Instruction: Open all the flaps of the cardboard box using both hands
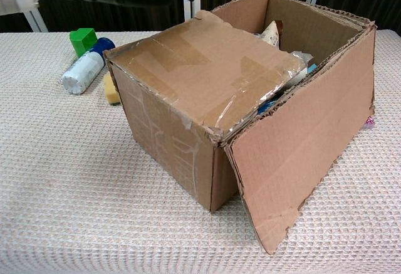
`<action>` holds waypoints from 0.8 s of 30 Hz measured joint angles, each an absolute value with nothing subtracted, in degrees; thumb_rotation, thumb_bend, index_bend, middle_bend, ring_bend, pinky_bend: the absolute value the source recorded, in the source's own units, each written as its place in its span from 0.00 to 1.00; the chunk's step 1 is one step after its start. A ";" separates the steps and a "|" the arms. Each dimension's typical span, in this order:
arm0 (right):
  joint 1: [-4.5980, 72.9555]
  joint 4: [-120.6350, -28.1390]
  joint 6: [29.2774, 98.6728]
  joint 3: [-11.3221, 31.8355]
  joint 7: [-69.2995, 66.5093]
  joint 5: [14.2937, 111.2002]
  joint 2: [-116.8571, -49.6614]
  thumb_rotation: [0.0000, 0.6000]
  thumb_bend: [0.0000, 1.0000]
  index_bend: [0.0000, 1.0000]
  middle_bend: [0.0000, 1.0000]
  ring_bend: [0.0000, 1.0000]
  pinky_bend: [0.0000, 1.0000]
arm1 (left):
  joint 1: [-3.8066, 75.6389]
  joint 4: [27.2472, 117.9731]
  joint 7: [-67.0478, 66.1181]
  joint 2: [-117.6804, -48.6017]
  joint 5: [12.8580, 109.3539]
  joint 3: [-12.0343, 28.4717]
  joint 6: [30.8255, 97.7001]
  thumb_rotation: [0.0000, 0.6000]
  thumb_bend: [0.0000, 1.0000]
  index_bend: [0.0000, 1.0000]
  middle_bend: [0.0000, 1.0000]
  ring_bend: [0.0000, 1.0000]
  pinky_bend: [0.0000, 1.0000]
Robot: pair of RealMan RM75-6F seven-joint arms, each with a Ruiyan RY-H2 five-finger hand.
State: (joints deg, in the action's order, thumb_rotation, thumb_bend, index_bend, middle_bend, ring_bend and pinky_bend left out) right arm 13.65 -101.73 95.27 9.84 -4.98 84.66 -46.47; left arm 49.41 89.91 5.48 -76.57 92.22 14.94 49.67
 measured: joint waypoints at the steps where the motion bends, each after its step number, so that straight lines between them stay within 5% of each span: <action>1: 13.40 -101.20 95.22 9.83 -5.47 84.62 -46.60 0.89 0.45 0.00 0.00 0.00 0.00 | 50.16 89.25 5.57 -77.47 91.85 15.32 49.61 0.01 0.02 0.16 0.21 0.11 0.20; 16: 12.49 -97.10 92.42 10.79 -8.72 84.01 -47.86 0.90 0.45 0.00 0.00 0.00 0.00 | 58.91 80.20 5.83 -86.85 88.95 14.14 45.58 0.07 0.02 0.17 0.29 0.10 0.20; 24: 12.21 -96.30 91.83 11.42 -9.57 83.99 -48.02 0.90 0.45 0.00 0.00 0.00 0.00 | 59.91 80.89 5.86 -86.34 88.85 12.77 46.03 0.09 0.02 0.19 0.50 0.10 0.20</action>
State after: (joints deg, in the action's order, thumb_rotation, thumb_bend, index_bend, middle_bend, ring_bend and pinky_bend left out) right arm 12.21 -96.30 91.83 11.42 -9.57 83.99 -48.02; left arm 59.91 80.89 5.86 -86.34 88.85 12.77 46.03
